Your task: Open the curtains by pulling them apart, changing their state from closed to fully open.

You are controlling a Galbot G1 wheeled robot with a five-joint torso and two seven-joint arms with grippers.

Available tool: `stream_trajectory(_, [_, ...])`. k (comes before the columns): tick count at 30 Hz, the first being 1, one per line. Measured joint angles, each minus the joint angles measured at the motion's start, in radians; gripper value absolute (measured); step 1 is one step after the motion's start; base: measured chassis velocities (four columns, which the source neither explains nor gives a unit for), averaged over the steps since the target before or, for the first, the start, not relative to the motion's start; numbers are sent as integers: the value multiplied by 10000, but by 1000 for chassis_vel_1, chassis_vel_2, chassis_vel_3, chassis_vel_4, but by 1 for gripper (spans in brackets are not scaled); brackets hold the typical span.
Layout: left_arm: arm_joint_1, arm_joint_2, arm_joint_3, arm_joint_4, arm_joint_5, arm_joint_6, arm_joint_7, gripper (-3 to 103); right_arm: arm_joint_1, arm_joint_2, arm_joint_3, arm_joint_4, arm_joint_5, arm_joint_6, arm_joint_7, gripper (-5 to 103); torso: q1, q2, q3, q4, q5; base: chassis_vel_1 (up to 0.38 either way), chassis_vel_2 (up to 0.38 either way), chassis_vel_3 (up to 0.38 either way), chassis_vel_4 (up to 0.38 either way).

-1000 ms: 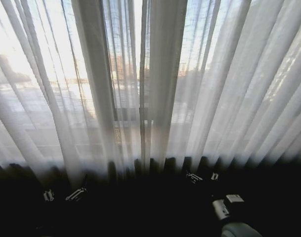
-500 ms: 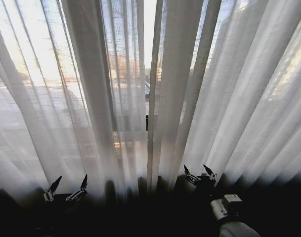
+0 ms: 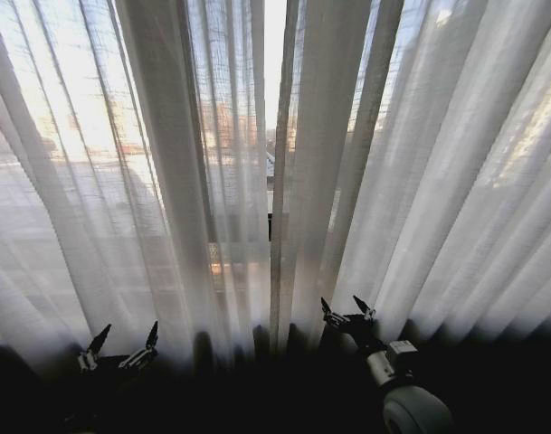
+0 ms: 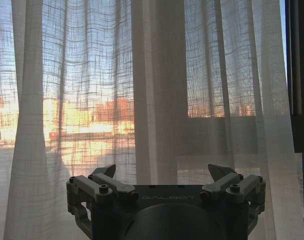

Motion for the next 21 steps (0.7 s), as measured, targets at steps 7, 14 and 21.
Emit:
stream_trajectory(7, [-718,-49,53,0,267,640,-334,100,1397,319,-1152,-1475,16,28,-66,100,7,-2,0,2,-7,0,0,0,0])
stream_trajectory(14, [-716,-87,-55,0,421,660,-385,100,2105,866,-1665,-2200,-314,82,-68,100,1,0,-2,3,-8,0,0,0,0])
stream_trajectory(21, [-732,-81,-193,0,371,515,-382,100,3330,1414,-1925,-3203,-595,164,-70,100,2,0,-2,3,-7,0,0,0,0])
